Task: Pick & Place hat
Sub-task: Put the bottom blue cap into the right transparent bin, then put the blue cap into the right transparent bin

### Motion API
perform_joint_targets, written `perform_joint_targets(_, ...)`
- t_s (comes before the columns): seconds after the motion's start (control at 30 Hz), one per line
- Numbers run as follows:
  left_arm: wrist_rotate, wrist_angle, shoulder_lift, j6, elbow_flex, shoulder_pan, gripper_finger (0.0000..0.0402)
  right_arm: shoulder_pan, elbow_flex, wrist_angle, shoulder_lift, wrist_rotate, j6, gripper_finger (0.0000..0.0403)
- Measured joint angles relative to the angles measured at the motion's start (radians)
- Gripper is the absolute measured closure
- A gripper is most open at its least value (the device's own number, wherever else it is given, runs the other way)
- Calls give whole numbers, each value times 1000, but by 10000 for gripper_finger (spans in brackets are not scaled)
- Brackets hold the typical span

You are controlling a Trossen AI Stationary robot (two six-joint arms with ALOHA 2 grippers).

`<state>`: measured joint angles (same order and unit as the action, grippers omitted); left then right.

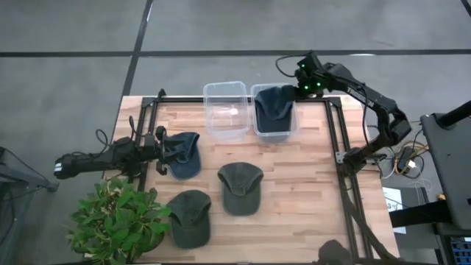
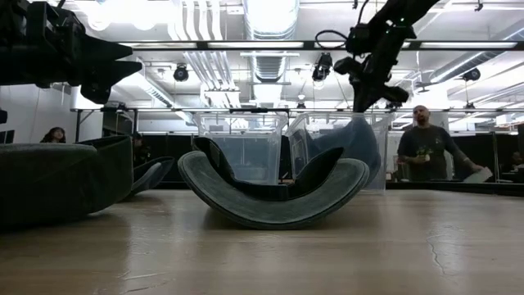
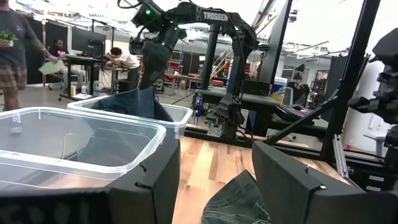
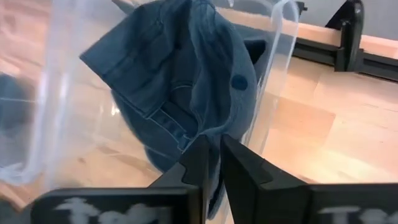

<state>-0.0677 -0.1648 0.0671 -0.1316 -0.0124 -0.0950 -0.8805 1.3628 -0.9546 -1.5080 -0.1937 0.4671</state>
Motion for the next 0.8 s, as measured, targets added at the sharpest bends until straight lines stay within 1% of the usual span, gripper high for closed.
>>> perform_joint_targets(0.3,0,0,0,-4,0,0,209,10,8,10,-109,14,-57,365)
perform_joint_targets(0.43,0,0,0,-5,0,0,209,11,31,4,-132,13,-69,365)
perform_joint_targets(0.6,0,0,0,-20,0,0,209,10,82,-21,-76,15,-86,365)
perform_joint_targets(0.7,0,0,0,-58,0,0,209,11,123,-51,-10,17,-112,365)
perform_joint_targets(0.8,0,0,0,-100,0,0,209,36,138,-67,88,-20,-129,365)
